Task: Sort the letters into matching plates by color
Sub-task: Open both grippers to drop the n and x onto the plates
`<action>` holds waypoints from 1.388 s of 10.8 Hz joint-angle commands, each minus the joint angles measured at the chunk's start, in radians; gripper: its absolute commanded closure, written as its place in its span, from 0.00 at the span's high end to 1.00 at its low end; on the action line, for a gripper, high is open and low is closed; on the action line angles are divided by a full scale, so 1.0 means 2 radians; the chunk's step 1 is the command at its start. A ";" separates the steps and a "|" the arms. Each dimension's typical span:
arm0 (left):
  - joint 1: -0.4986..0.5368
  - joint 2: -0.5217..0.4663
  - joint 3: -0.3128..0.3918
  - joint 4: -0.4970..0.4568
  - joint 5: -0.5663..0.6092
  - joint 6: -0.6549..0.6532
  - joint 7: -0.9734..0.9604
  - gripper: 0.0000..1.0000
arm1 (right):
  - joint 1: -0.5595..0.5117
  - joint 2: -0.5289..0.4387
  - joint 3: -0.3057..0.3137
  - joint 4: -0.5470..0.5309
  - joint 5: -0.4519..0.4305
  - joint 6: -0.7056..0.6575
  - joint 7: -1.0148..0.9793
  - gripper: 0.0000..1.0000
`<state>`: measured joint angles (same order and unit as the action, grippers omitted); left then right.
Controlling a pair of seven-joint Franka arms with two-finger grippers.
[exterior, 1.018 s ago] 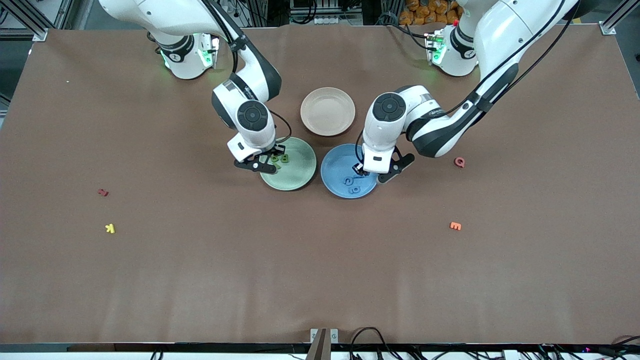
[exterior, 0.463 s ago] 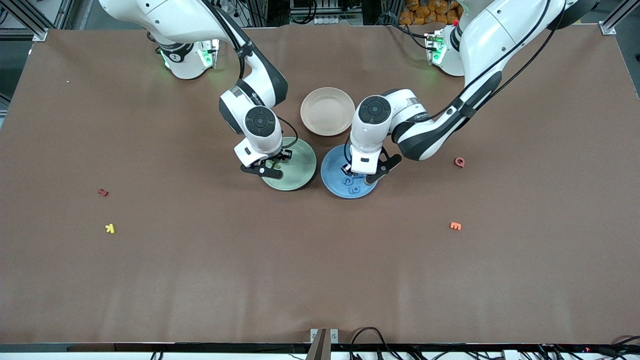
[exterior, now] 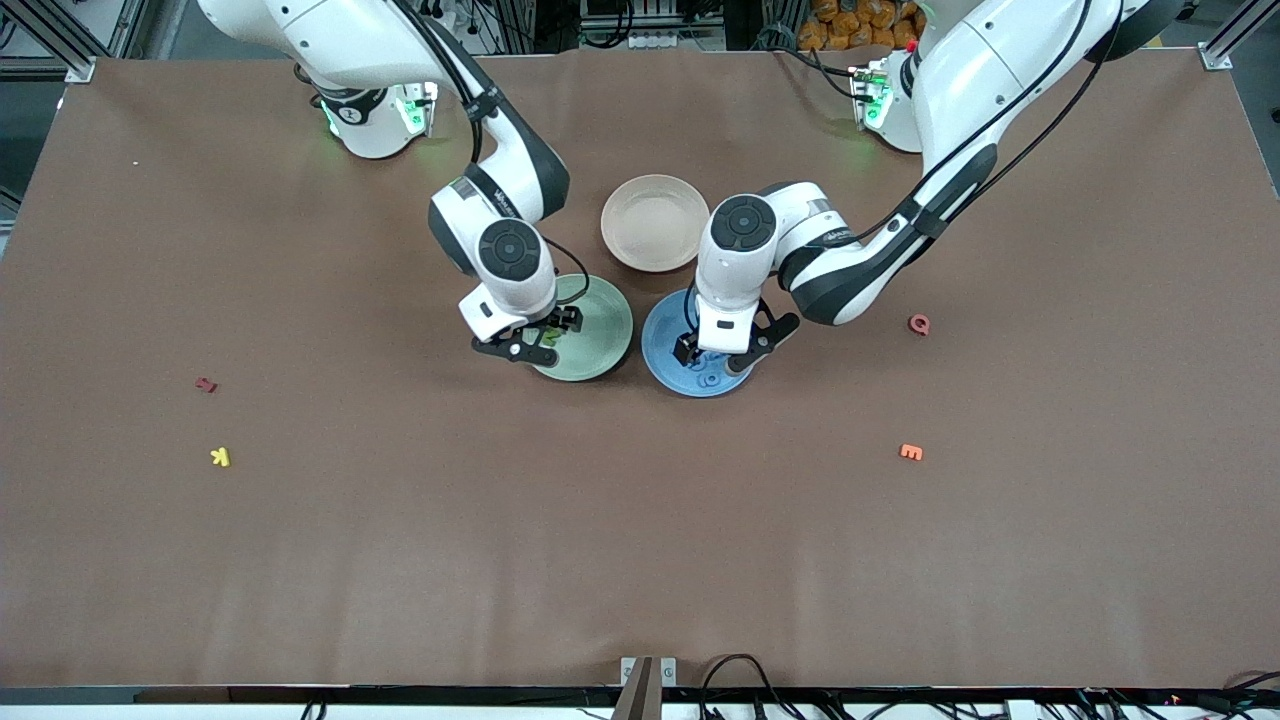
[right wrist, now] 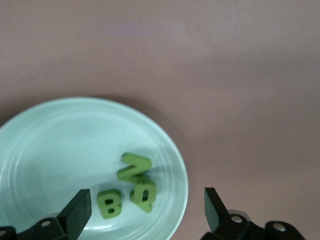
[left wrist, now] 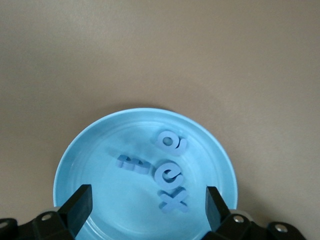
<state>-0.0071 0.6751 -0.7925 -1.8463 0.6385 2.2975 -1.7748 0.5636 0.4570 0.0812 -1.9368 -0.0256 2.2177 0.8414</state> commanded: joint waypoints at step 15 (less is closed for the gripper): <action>0.000 -0.027 0.022 0.111 0.054 -0.021 0.064 1.00 | -0.296 -0.030 -0.005 0.070 -0.036 -0.081 -0.312 1.00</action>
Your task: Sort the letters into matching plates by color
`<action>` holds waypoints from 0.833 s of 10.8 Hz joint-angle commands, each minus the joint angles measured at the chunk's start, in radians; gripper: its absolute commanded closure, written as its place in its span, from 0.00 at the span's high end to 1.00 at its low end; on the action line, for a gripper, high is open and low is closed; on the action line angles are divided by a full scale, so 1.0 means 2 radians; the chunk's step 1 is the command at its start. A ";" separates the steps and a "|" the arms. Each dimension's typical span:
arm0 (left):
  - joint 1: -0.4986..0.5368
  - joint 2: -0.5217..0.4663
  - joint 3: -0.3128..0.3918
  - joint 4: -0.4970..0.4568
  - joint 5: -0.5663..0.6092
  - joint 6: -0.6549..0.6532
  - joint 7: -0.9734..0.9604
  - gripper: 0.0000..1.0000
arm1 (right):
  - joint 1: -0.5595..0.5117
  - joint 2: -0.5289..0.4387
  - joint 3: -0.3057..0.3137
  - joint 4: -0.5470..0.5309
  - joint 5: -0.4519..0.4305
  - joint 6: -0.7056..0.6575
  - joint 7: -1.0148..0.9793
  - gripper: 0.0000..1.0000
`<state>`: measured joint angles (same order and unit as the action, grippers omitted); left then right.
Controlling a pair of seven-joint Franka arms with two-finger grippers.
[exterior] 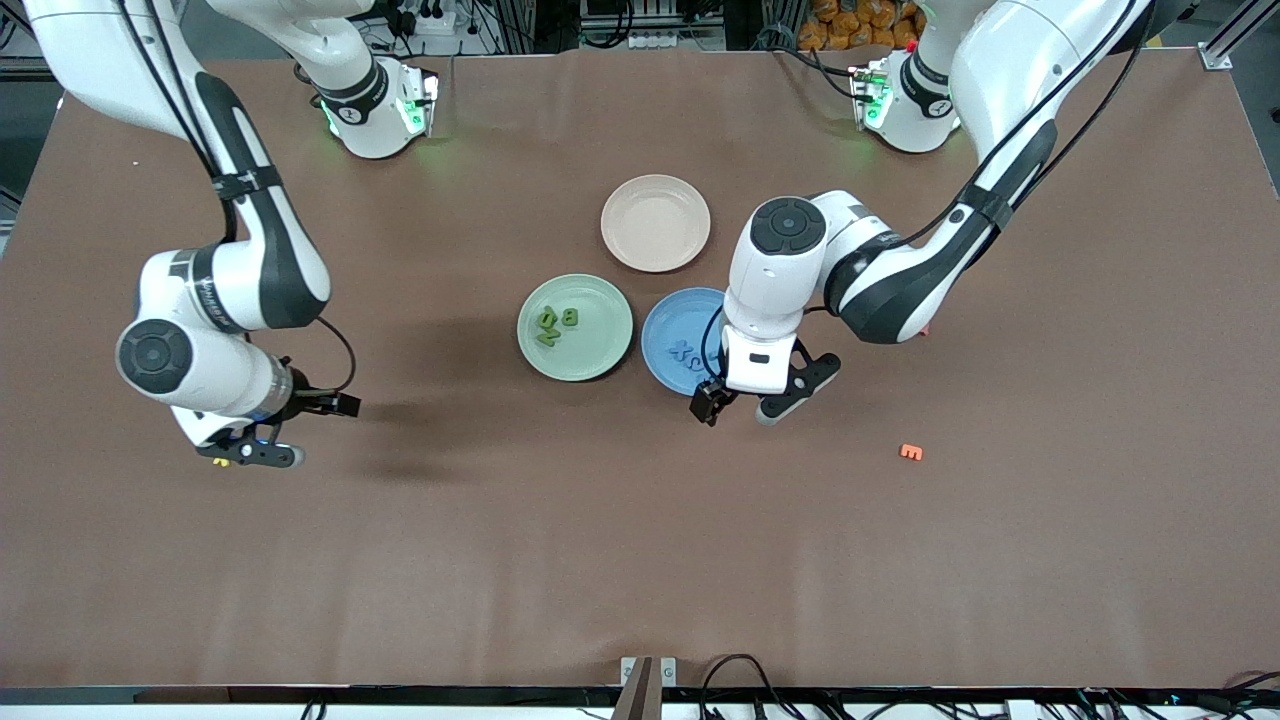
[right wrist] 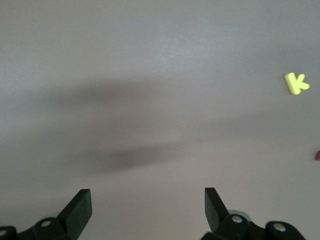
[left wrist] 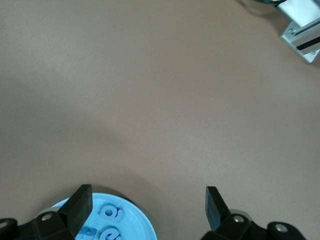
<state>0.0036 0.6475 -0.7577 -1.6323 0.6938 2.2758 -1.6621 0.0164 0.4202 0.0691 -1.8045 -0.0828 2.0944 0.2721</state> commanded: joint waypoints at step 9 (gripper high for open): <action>-0.004 -0.040 0.005 0.057 -0.018 -0.010 0.140 1.00 | -0.064 -0.120 -0.015 0.006 0.001 -0.113 -0.056 1.00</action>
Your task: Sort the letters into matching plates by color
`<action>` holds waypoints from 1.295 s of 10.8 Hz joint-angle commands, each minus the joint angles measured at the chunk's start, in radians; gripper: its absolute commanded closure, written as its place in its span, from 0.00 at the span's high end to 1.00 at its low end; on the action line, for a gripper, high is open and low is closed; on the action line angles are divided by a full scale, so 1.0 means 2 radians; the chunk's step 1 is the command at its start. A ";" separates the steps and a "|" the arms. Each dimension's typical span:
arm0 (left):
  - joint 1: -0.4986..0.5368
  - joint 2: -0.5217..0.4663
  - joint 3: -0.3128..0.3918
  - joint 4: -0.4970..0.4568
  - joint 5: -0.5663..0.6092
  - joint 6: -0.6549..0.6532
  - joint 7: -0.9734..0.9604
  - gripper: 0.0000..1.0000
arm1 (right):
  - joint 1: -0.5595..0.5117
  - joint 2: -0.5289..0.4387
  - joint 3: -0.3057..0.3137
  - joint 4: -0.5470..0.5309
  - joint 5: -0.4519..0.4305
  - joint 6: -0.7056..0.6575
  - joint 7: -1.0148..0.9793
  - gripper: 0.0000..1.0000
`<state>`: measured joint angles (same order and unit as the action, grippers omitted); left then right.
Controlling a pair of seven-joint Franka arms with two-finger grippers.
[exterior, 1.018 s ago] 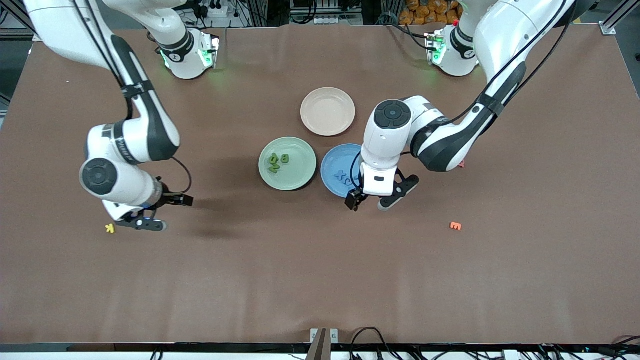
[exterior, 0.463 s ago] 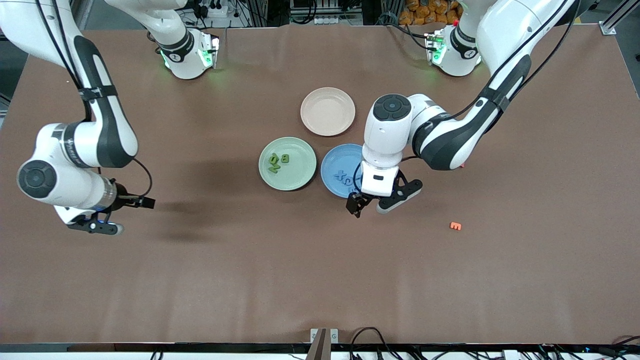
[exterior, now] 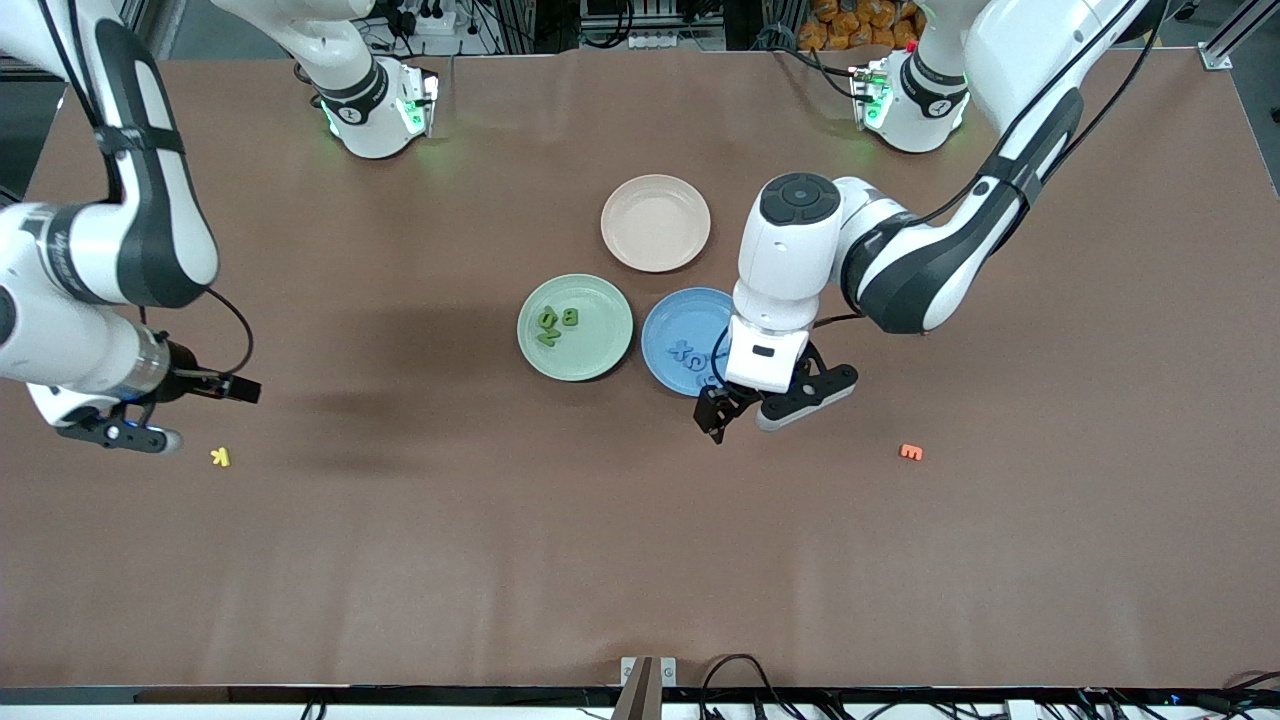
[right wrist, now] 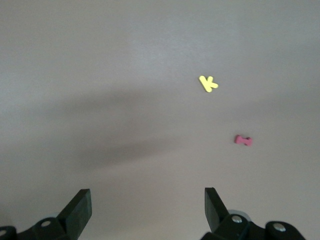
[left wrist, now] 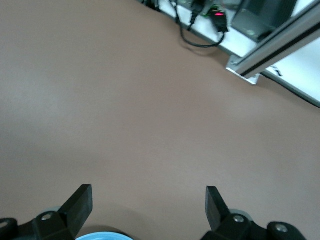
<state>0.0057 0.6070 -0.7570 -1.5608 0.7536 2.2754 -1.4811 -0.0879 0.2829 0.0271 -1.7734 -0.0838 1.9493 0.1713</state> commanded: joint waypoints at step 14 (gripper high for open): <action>0.038 -0.086 0.090 0.067 -0.259 -0.081 0.390 1.00 | -0.006 -0.149 0.006 0.162 0.012 -0.239 -0.026 1.00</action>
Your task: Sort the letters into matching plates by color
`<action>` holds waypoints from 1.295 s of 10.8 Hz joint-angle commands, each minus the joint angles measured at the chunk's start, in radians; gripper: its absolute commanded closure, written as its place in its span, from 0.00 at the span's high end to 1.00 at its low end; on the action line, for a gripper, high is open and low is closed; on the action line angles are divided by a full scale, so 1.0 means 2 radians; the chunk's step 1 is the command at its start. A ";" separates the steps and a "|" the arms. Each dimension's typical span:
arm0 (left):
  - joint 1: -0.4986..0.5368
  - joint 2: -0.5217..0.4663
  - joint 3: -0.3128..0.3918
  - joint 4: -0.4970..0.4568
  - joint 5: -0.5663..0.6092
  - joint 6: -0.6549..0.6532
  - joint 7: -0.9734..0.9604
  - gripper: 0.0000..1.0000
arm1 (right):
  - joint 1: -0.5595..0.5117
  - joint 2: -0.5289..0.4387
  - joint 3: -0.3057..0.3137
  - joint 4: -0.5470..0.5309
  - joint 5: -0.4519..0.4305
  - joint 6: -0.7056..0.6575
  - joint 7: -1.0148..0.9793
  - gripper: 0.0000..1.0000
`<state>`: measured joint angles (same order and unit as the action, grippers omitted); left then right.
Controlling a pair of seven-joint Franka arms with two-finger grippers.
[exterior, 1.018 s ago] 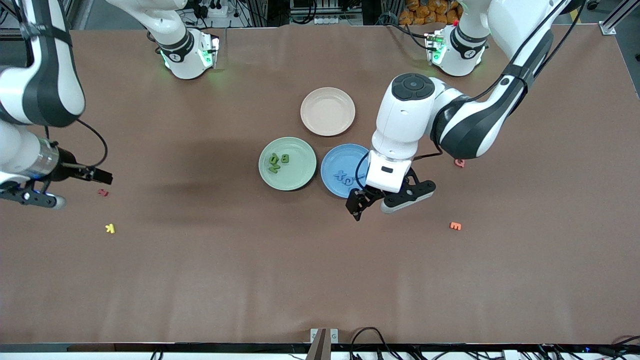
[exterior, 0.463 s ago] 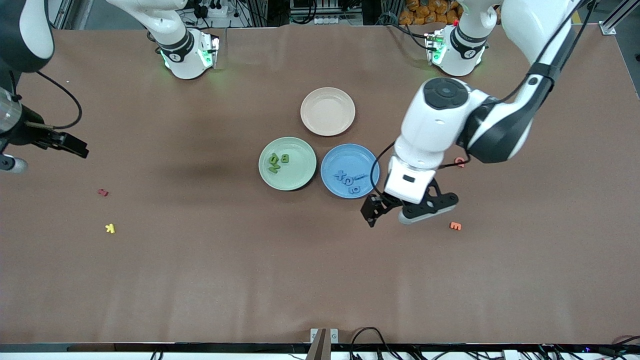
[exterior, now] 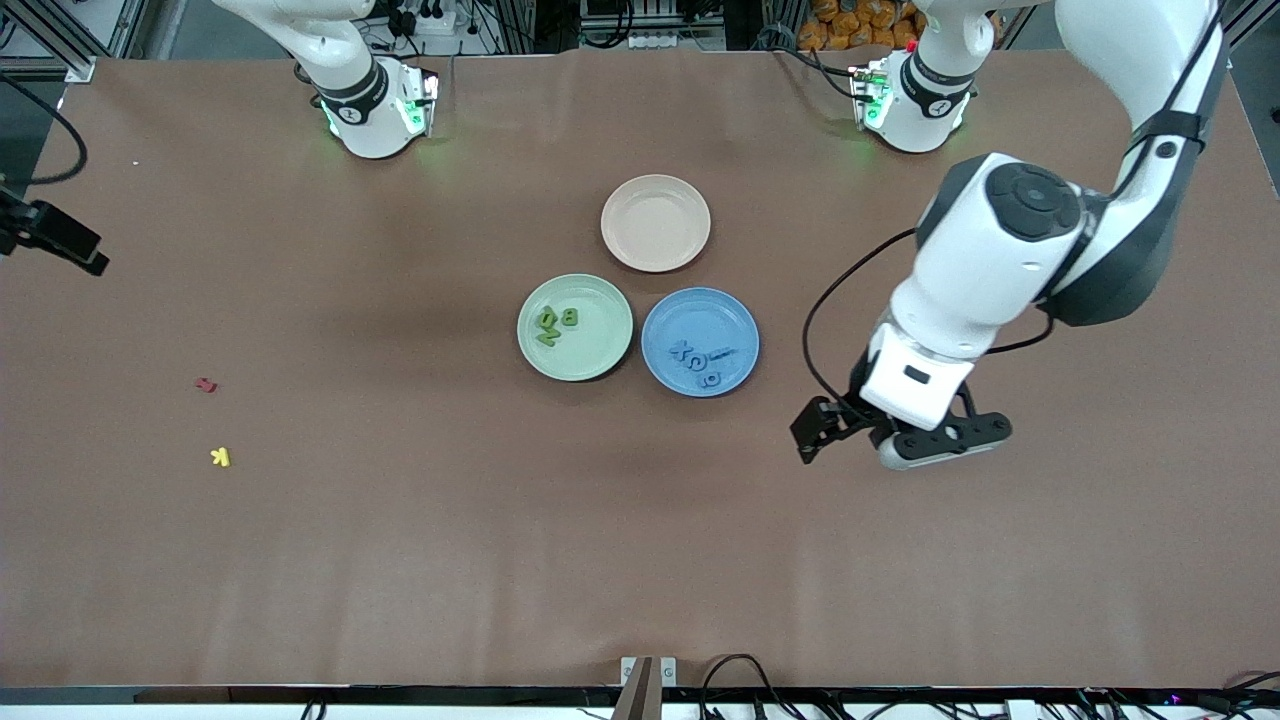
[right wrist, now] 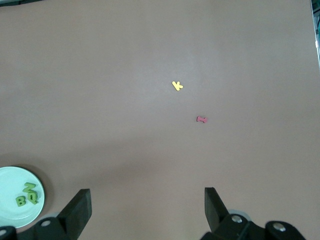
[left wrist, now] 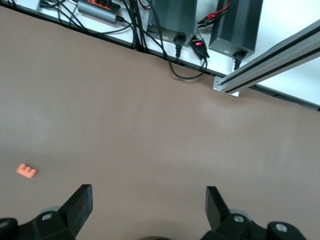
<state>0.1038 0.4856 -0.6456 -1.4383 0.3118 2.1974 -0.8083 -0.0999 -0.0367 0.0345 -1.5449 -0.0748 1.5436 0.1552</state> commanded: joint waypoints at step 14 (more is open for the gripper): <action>-0.060 -0.181 0.251 -0.024 -0.100 -0.220 0.276 1.00 | 0.079 0.043 -0.080 0.057 0.007 -0.037 -0.019 1.00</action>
<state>-0.0035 0.2098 -0.1845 -1.3979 0.1270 1.7695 -0.2958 0.0512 0.0606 -0.1124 -1.4057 -0.0723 1.4308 0.1299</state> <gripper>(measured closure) 0.000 0.000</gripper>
